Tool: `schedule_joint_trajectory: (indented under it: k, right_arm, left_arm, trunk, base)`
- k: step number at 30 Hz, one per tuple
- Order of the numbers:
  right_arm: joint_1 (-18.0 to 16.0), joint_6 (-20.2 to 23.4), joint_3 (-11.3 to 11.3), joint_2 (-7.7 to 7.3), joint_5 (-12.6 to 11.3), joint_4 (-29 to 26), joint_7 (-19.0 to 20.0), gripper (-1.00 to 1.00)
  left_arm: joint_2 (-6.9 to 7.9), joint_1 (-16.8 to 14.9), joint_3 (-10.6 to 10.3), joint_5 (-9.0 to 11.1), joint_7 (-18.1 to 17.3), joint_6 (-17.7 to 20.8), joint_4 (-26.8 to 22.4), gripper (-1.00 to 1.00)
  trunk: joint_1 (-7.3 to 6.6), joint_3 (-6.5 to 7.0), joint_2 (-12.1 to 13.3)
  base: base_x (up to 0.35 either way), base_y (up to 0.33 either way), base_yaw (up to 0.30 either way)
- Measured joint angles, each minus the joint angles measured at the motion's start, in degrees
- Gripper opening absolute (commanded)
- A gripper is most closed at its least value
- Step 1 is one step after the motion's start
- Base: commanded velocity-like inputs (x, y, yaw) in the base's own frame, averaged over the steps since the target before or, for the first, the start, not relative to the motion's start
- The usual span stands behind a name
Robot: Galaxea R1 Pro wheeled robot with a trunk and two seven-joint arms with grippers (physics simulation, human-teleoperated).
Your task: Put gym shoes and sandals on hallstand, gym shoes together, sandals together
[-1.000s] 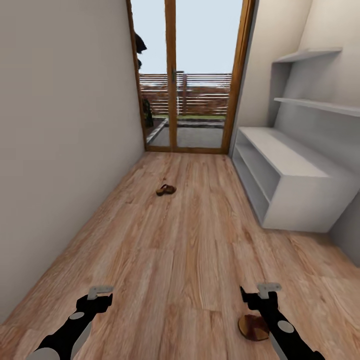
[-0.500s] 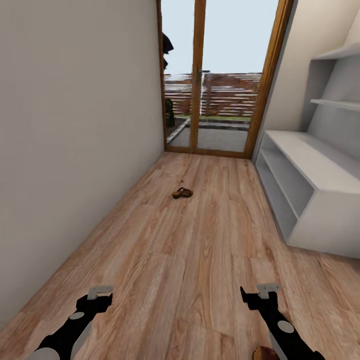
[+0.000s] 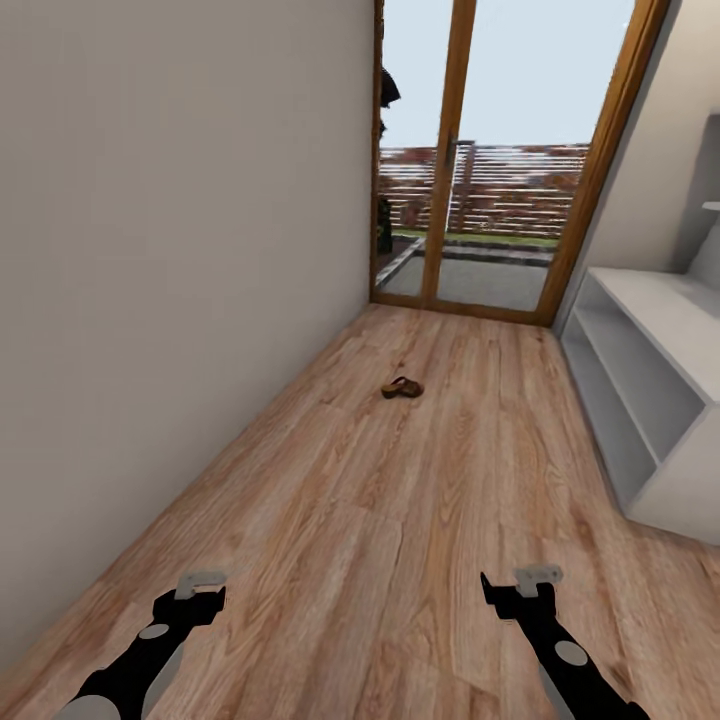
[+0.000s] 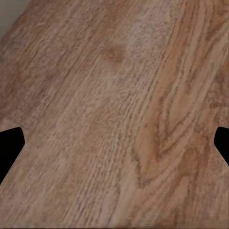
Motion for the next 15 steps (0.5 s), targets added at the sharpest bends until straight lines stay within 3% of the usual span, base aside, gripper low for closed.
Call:
schedule_joint_trajectory:
  k: [15]
  right_arm:
    - [0.0,0.08,0.0,1.75,0.14,-0.02,-0.06,1.0]
  left_arm:
    - [0.05,0.0,0.0,-0.04,0.06,0.04,0.0,1.0]
  trunk:
    - [0.0,0.0,0.0]
  base:
    - [0.0,0.0,0.279]
